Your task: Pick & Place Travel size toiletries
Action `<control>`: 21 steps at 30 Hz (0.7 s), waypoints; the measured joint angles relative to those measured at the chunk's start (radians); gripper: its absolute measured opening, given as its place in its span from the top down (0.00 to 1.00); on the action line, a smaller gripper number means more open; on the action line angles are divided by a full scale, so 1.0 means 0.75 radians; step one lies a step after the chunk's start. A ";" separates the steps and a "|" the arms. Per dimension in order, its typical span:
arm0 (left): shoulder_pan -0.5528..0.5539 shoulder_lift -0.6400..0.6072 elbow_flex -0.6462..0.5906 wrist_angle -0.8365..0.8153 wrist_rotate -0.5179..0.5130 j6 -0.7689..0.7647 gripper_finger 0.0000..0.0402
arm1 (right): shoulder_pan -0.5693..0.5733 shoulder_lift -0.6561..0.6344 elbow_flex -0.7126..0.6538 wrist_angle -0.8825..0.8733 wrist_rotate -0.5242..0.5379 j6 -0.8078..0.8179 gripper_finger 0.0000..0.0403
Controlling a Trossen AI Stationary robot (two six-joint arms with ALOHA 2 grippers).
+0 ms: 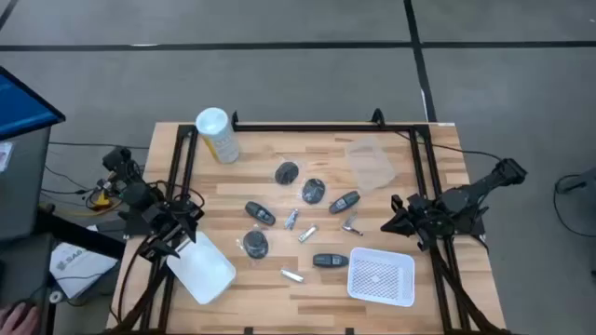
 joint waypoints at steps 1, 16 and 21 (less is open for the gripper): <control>0.000 0.000 0.000 0.000 0.000 0.000 0.42 | 0.000 0.000 0.000 0.000 0.000 0.000 1.00; 0.000 0.000 0.000 0.053 0.000 0.000 0.42 | -0.035 0.000 0.012 0.295 0.067 0.098 1.00; 0.000 0.000 0.000 0.060 0.000 0.000 0.42 | -0.089 -0.001 0.185 0.557 0.102 -0.312 1.00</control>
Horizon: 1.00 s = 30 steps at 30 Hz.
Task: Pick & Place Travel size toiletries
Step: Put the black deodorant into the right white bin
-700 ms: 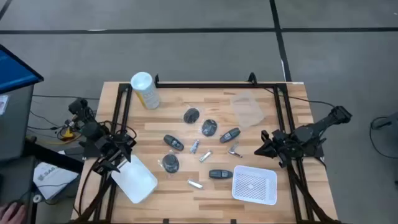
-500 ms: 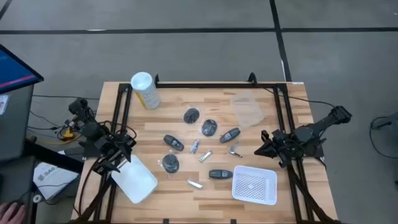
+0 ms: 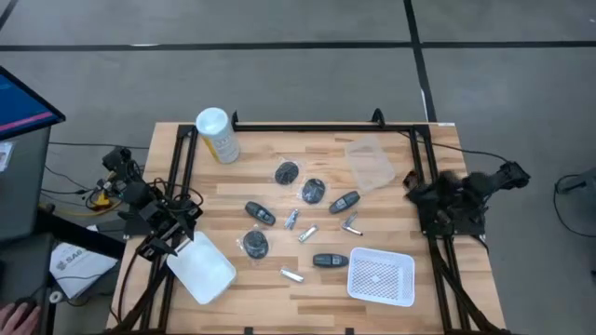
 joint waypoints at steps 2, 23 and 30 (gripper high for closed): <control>0.000 0.000 0.000 0.000 0.000 0.000 0.42 | -0.015 0.012 0.144 -0.182 0.087 -0.117 1.00; 0.000 0.000 0.000 0.000 0.000 -0.004 0.42 | -0.301 1.241 1.531 -1.792 0.423 -0.364 0.45; 0.000 0.000 0.000 -0.001 0.000 -0.004 0.42 | -0.554 1.526 1.602 -1.940 0.066 -0.298 0.37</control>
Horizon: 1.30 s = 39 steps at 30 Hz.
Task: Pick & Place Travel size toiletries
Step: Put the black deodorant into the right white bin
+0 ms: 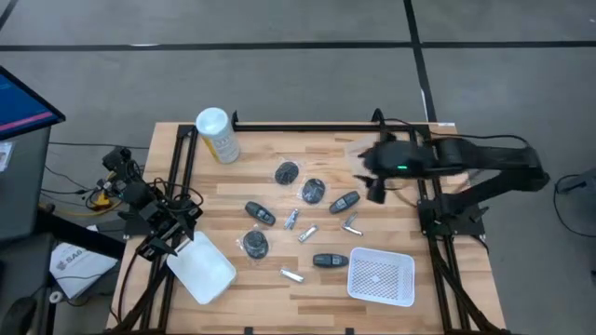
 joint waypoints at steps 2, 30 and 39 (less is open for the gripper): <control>0.000 0.000 0.000 0.001 0.000 0.000 0.42 | -0.050 0.091 -0.001 -0.038 -0.096 -0.034 0.37; 0.000 0.000 0.000 0.000 0.000 0.000 0.42 | -0.180 0.989 -0.001 -0.123 -0.394 -0.508 0.37; 0.000 0.000 0.000 0.000 0.000 -0.001 0.42 | -0.184 1.074 -0.030 0.040 -0.393 -0.490 0.37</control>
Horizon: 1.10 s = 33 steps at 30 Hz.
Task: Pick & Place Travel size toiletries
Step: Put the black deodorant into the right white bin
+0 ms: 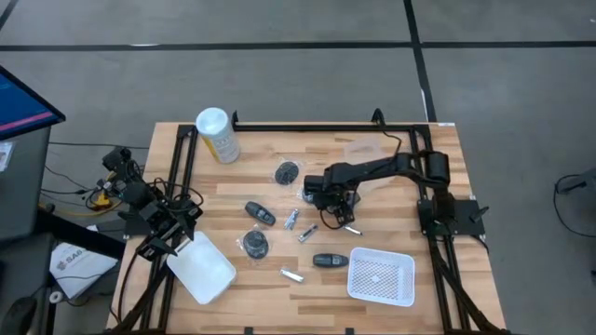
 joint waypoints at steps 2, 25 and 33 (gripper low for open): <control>0.000 0.000 0.000 0.000 0.000 -0.006 0.42 | 0.000 -0.020 -0.039 0.046 -0.003 0.017 0.39; 0.000 0.000 0.000 0.000 0.000 -0.045 0.42 | 0.016 -0.108 -0.078 0.065 0.015 0.086 0.56; 0.000 0.000 0.000 0.000 0.000 -0.045 0.42 | 0.021 -0.459 -0.072 0.027 -0.023 0.214 0.56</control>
